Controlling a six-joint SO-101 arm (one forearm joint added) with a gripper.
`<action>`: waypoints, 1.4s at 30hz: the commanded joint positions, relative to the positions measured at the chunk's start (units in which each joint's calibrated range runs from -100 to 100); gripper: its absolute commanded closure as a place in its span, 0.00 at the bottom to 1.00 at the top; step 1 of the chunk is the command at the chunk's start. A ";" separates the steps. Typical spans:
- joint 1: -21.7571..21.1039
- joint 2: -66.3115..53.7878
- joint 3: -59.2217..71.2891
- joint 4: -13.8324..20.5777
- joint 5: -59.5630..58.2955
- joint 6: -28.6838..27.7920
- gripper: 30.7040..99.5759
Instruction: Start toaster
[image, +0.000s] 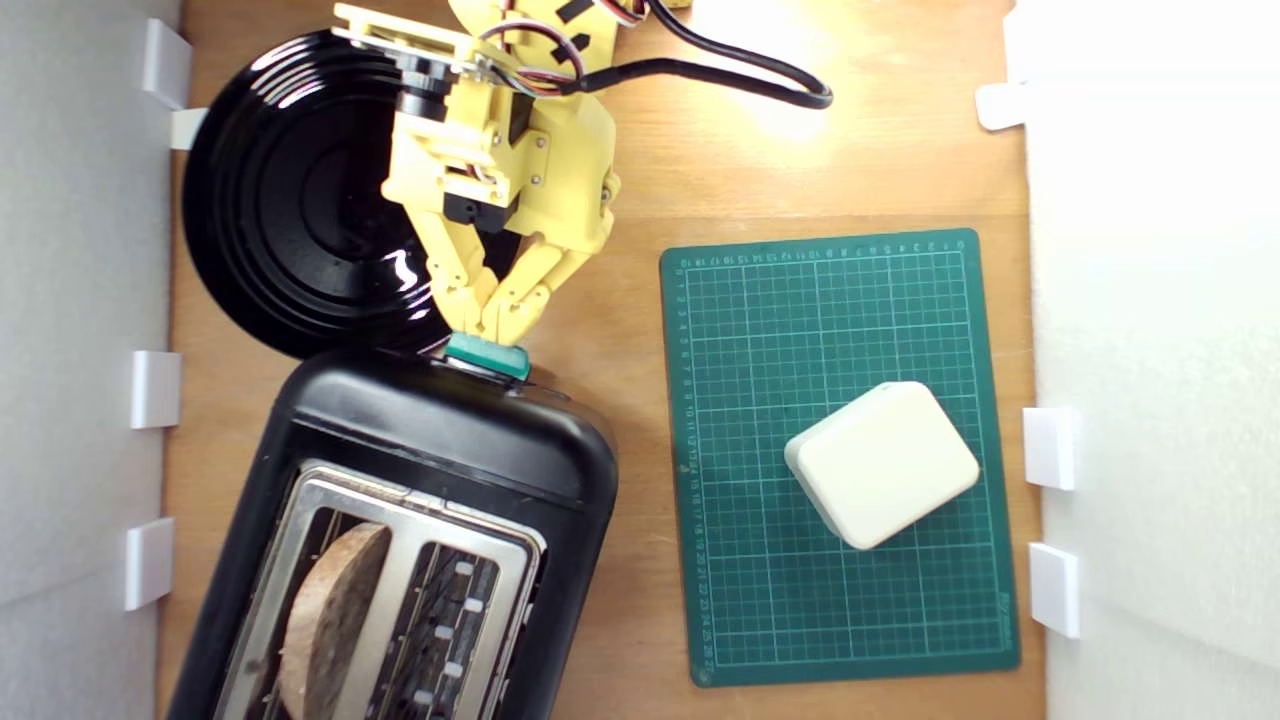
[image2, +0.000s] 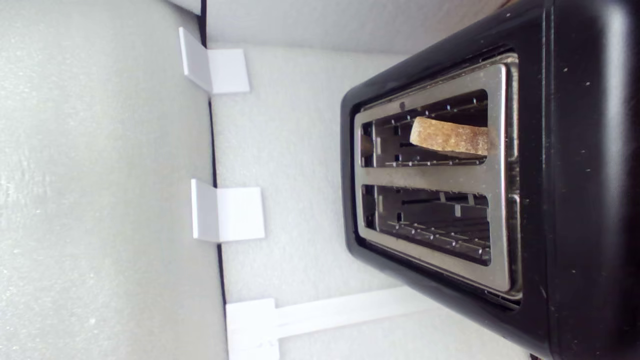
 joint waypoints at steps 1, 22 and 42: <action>0.55 2.25 -6.03 -0.39 -2.11 -0.01 0.99; -0.08 11.66 -5.66 0.27 -2.11 0.30 0.99; 0.00 23.23 -1.66 2.80 -4.25 -0.33 0.99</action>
